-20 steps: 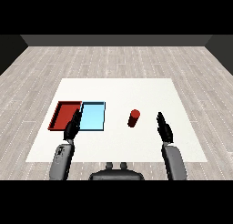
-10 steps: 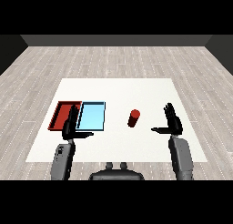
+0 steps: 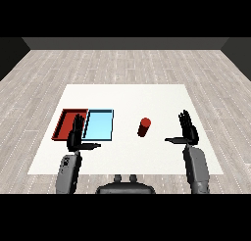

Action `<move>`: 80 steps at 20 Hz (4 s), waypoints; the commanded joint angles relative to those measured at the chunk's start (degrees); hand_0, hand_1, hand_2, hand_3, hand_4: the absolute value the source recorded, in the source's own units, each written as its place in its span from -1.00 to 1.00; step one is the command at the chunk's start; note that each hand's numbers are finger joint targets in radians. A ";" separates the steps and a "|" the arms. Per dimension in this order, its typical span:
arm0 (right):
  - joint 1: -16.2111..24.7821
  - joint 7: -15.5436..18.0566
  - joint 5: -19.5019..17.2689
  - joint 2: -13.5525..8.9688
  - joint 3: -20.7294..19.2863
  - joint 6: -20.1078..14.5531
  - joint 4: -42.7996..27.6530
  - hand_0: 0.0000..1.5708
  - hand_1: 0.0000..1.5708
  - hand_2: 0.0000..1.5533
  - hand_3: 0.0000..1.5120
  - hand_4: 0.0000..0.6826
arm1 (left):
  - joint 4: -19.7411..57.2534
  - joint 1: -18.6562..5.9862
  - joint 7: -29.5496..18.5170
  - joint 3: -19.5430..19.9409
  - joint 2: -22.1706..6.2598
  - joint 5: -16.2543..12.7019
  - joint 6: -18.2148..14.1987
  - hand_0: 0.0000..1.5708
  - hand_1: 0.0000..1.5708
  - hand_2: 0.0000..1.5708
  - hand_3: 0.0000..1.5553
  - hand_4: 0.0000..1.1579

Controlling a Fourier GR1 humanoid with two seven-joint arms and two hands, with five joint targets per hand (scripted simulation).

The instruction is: Pick the red can and put it in the red box

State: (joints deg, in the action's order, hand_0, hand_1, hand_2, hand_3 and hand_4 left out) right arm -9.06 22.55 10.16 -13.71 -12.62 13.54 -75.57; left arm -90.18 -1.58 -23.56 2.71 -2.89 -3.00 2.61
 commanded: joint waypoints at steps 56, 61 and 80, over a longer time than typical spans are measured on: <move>-24.80 7.11 -0.27 13.55 4.64 -3.05 41.09 -1.00 -1.00 -1.00 -1.00 -1.00 | -4.13 2.14 0.64 0.57 -0.18 -2.37 1.69 -1.00 -1.00 -1.00 -1.00 -1.00; -25.17 11.34 -1.59 12.19 4.45 -0.37 45.52 -1.00 -1.00 -1.00 -1.00 -1.00 | -3.37 1.75 0.64 0.73 0.42 -2.71 1.13 -1.00 -1.00 -1.00 -1.00 -1.00; -32.41 11.55 -0.86 12.98 4.68 -16.11 55.36 0.61 0.61 0.71 0.69 -0.21 | -1.34 1.64 -2.18 2.02 -0.99 -2.25 1.72 -1.00 -1.00 -1.00 -1.00 -1.00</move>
State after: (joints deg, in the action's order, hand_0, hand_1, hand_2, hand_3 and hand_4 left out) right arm -41.20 34.69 10.21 -0.45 -7.63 3.61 -20.18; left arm -91.37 -1.56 -24.45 4.42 -2.97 -5.36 3.34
